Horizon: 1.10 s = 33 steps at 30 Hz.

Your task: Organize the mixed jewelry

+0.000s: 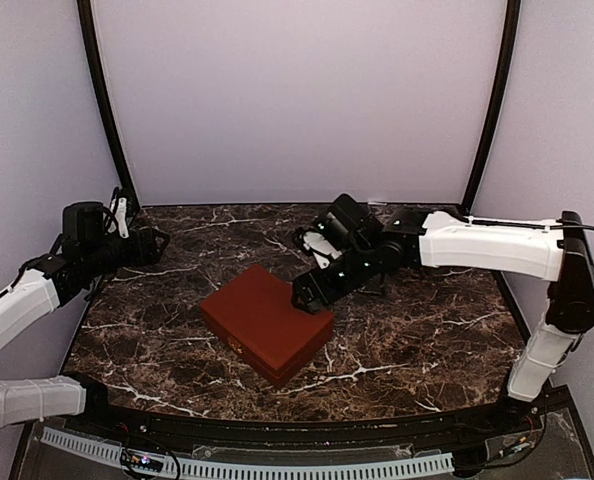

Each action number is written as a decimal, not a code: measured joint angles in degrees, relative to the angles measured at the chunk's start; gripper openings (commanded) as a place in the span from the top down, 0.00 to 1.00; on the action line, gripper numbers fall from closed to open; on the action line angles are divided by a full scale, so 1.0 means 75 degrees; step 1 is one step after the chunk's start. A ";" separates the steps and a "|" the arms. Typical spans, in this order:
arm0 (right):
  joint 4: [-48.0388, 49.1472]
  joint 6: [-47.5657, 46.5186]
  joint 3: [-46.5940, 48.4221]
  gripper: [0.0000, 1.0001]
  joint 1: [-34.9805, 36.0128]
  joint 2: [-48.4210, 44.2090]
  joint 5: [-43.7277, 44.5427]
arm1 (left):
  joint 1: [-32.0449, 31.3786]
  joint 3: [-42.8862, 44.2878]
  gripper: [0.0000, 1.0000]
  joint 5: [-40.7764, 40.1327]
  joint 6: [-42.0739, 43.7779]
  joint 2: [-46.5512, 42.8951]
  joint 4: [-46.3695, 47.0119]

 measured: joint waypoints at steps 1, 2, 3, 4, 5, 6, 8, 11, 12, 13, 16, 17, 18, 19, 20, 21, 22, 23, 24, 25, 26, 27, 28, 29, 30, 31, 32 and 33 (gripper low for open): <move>0.0087 0.0163 -0.0207 0.10 -0.0003 -0.0143 0.0079 | 0.0000 -0.0140 0.25 0.0160 -0.0152 -0.0023 0.0076; 0.0187 0.0443 -0.0554 0.09 -0.0003 -0.0417 0.0178 | 0.0000 -0.0388 0.25 0.0449 -0.0370 -0.0044 0.0175; 0.0239 0.0976 -0.1052 0.10 -0.0012 -0.1017 0.0373 | 0.0000 -0.0833 0.25 0.1049 -0.0793 -0.0003 0.0189; 0.0417 0.1306 -0.1212 0.09 -0.0012 -0.1227 0.0408 | 0.0000 -0.0935 0.25 0.1256 -0.0918 0.0044 0.0198; 0.0673 0.1641 -0.1475 0.10 -0.0012 -0.1478 0.0411 | -0.0009 -0.1035 0.24 0.1550 -0.1067 0.0102 0.0233; 0.0866 0.1990 -0.1769 0.10 -0.0012 -0.1725 0.0373 | -0.0020 -0.1137 0.24 0.1818 -0.1215 0.0184 0.0259; 0.1247 0.2588 -0.2361 0.10 -0.0012 -0.2095 0.0251 | -0.0029 -0.1378 0.23 0.2238 -0.1405 0.0332 0.0291; 0.1853 0.3483 -0.3226 0.10 0.0020 -0.2264 0.0006 | -0.0052 -0.1658 0.22 0.2672 -0.1614 0.0507 0.0315; 0.2040 0.3736 -0.3474 0.10 0.0038 -0.2250 -0.0087 | -0.0055 -0.1696 0.22 0.2766 -0.1661 0.0562 0.0341; 0.2154 0.3911 -0.3637 0.10 0.0055 -0.2229 -0.0140 | -0.0058 -0.1743 0.22 0.2911 -0.1734 0.0632 0.0434; 0.2506 0.4459 -0.3972 0.10 0.0140 -0.2107 -0.0306 | -0.0073 -0.1833 0.21 0.3273 -0.1918 0.0836 0.0781; 0.2608 0.4587 -0.4007 0.09 0.0166 -0.2072 -0.0326 | -0.0082 -0.1851 0.21 0.3346 -0.1958 0.0901 0.0880; 0.2702 0.4686 -0.4028 0.09 0.0189 -0.2046 -0.0347 | -0.0093 -0.1865 0.21 0.3421 -0.1988 0.0970 0.0976; 0.2838 0.4794 -0.4051 0.09 0.0219 -0.2014 -0.0373 | -0.0117 -0.1874 0.21 0.3520 -0.2017 0.1072 0.1072; 0.2967 0.4893 -0.4071 0.09 0.0242 -0.1985 -0.0402 | -0.0140 -0.1874 0.21 0.3567 -0.2031 0.1142 0.1122; 0.3083 0.4978 -0.4089 0.10 0.0259 -0.1958 -0.0431 | -0.0172 -0.1874 0.21 0.3634 -0.2040 0.1224 0.1160; 0.3177 0.5056 -0.4100 0.09 0.0271 -0.1935 -0.0455 | -0.0207 -0.1877 0.21 0.3684 -0.2040 0.1300 0.1192; 0.3255 0.5115 -0.4109 0.09 0.0277 -0.1906 -0.0466 | -0.0248 -0.1874 0.21 0.3710 -0.2040 0.1358 0.1201; 0.3305 0.5164 -0.4109 0.10 0.0283 -0.1883 -0.0472 | -0.0283 -0.1877 0.21 0.3724 -0.2037 0.1396 0.1207; 0.3366 0.5219 -0.4109 0.10 0.0283 -0.1845 -0.0475 | -0.0326 -0.1877 0.21 0.3739 -0.2034 0.1443 0.1215; 0.3427 0.5254 -0.4112 0.10 0.0283 -0.1804 -0.0484 | -0.0353 -0.1877 0.21 0.3742 -0.2031 0.1478 0.1218; 0.3485 0.5292 -0.4112 0.10 0.0283 -0.1760 -0.0487 | -0.0388 -0.1874 0.21 0.3742 -0.2025 0.1521 0.1218; 0.3532 0.5342 -0.4115 0.10 0.0286 -0.1711 -0.0487 | -0.0417 -0.1877 0.21 0.3739 -0.2017 0.1577 0.1221; 0.3555 0.5383 -0.4118 0.10 0.0289 -0.1673 -0.0487 | -0.0443 -0.1877 0.21 0.3733 -0.2011 0.1644 0.1218; 0.3579 0.5426 -0.4118 0.10 0.0291 -0.1620 -0.0487 | -0.0463 -0.1877 0.21 0.3724 -0.2005 0.1716 0.1215; 0.3585 0.5458 -0.4118 0.10 0.0300 -0.1553 -0.0487 | -0.0490 -0.1874 0.21 0.3698 -0.1999 0.1792 0.1207; 0.3582 0.5490 -0.4118 0.10 0.0306 -0.1507 -0.0487 | -0.0510 -0.1874 0.21 0.3672 -0.1985 0.1859 0.1186; 0.3576 0.5546 -0.4118 0.11 0.0309 -0.1445 -0.0484 | -0.0530 -0.1874 0.21 0.3640 -0.1979 0.1915 0.1154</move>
